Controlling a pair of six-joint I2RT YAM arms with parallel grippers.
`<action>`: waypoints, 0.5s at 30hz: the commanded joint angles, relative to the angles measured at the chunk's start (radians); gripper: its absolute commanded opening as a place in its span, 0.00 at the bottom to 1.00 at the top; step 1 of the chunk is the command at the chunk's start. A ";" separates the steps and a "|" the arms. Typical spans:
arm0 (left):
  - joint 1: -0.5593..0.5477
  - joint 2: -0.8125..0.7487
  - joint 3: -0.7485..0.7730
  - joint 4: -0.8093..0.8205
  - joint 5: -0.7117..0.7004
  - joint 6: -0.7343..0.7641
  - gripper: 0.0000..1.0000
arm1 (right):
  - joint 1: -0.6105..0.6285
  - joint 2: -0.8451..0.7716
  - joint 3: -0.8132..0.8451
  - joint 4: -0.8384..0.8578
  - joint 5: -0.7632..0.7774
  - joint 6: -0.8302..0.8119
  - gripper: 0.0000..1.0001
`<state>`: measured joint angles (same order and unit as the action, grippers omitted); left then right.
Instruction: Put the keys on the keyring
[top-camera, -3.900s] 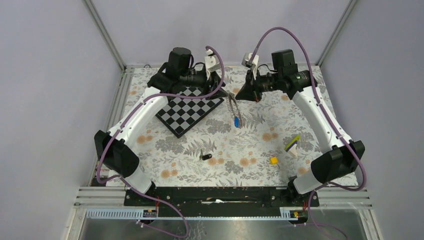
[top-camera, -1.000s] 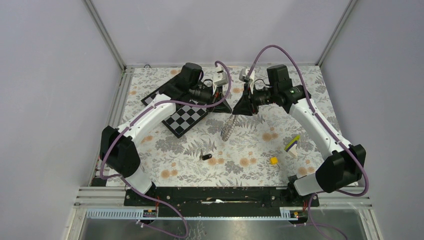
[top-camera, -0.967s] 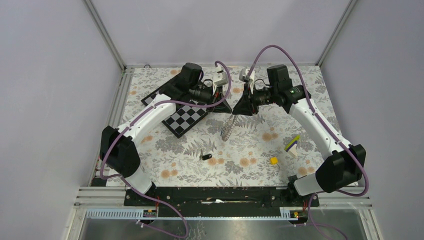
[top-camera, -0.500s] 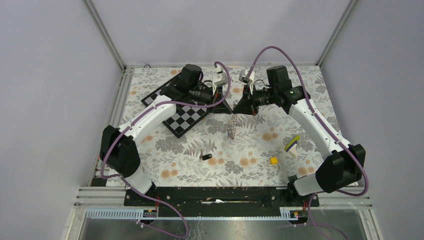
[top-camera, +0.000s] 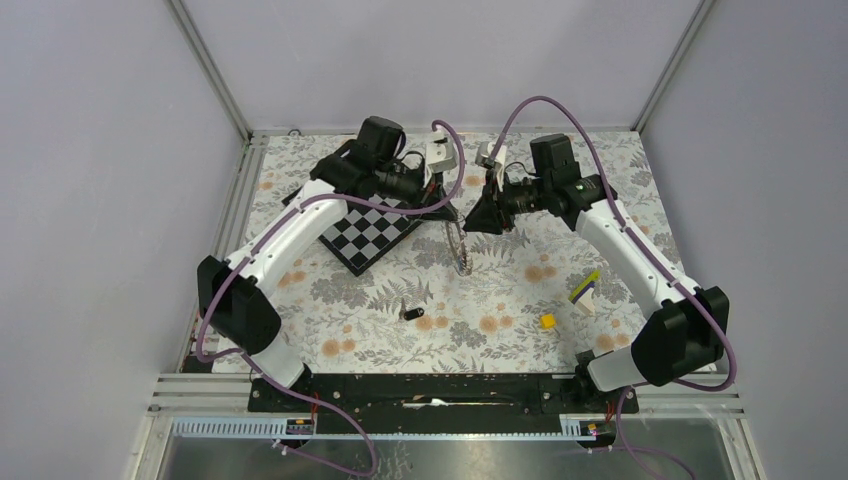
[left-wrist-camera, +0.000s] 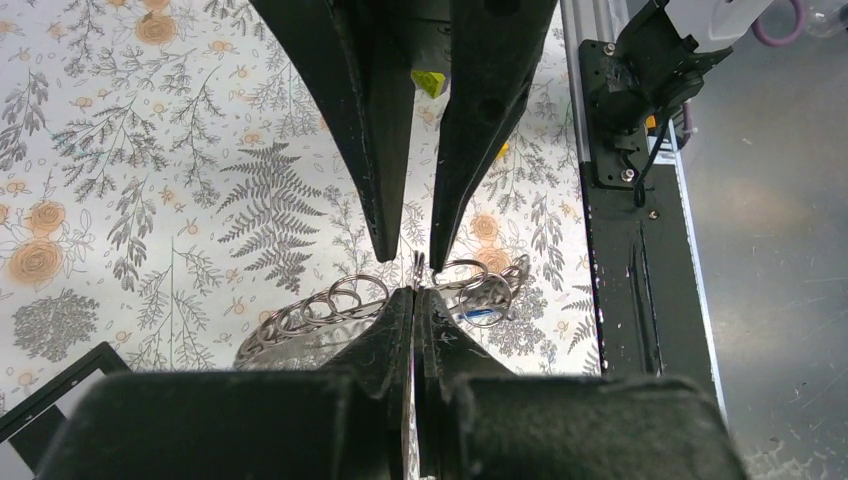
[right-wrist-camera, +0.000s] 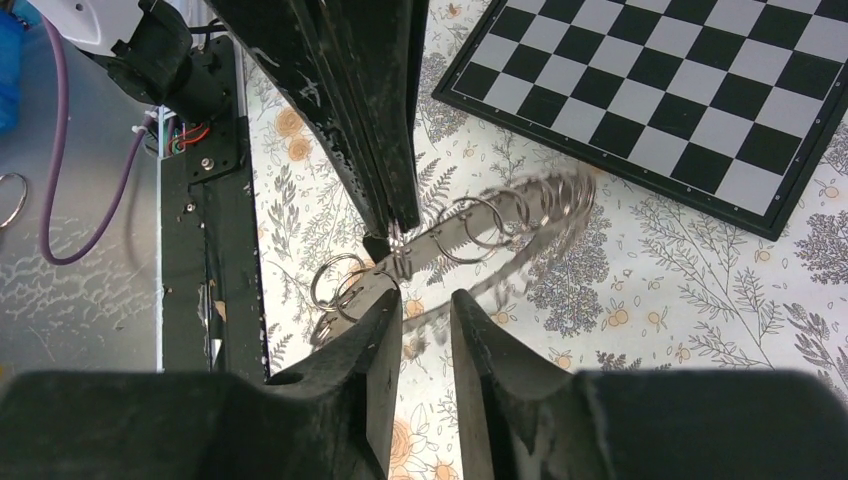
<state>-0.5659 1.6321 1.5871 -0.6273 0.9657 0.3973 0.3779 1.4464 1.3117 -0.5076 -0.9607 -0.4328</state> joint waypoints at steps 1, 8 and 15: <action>-0.005 0.002 0.083 -0.080 -0.012 0.072 0.00 | 0.001 -0.009 0.034 0.010 -0.008 0.000 0.32; -0.011 -0.001 0.081 -0.080 -0.030 0.074 0.00 | 0.001 -0.014 0.047 0.005 -0.060 0.012 0.38; -0.021 0.002 0.083 -0.080 -0.028 0.060 0.00 | 0.003 -0.012 0.052 0.018 -0.090 0.033 0.41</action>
<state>-0.5758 1.6394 1.6218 -0.7300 0.9310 0.4484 0.3779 1.4464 1.3209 -0.5091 -0.9985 -0.4202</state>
